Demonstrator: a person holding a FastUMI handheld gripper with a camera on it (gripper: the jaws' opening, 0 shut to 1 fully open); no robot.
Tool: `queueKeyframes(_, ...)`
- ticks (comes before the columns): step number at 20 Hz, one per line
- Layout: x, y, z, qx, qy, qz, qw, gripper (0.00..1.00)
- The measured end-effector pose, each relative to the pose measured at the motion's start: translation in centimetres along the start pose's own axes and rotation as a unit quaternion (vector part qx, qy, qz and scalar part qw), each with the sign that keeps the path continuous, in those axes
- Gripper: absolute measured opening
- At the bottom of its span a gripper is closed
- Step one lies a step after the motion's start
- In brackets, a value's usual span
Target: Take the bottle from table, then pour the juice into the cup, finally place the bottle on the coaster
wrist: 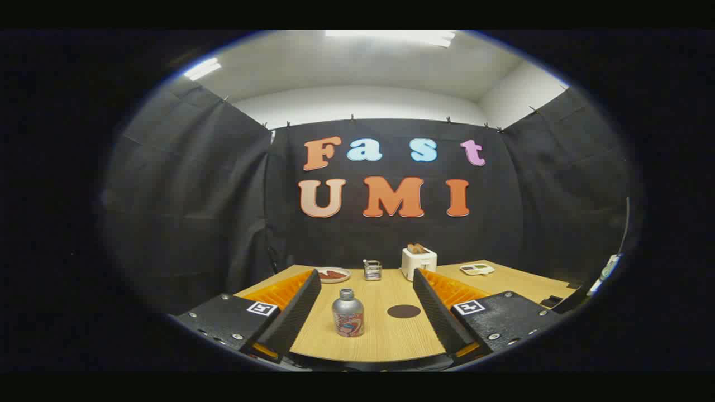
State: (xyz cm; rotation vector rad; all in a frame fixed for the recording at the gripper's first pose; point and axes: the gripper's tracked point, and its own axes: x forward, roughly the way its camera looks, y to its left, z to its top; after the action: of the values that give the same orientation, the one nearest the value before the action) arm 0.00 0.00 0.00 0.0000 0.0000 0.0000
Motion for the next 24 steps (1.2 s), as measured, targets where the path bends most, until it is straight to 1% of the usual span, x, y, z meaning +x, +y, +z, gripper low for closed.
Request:
queueKeyframes(4, -0.2, 0.5, -0.4, 0.001, 0.002, 0.003, 1.000, 0.98)
queueKeyframes(13, -1.1, 2.4, 0.6, -0.001, -0.015, 0.017, 1.000, 0.98)
queueKeyframes(18, -0.6, 1.7, -0.5, -0.017, -0.007, 0.008, 1.000, 0.98)
queueKeyframes(21, -0.2, 1.0, -1.0, -0.015, 0.000, 0.004, 1.000, 0.98)
queueKeyframes(24, -0.1, 0.5, -0.7, -0.007, -0.006, -0.002, 1.000, 0.98)
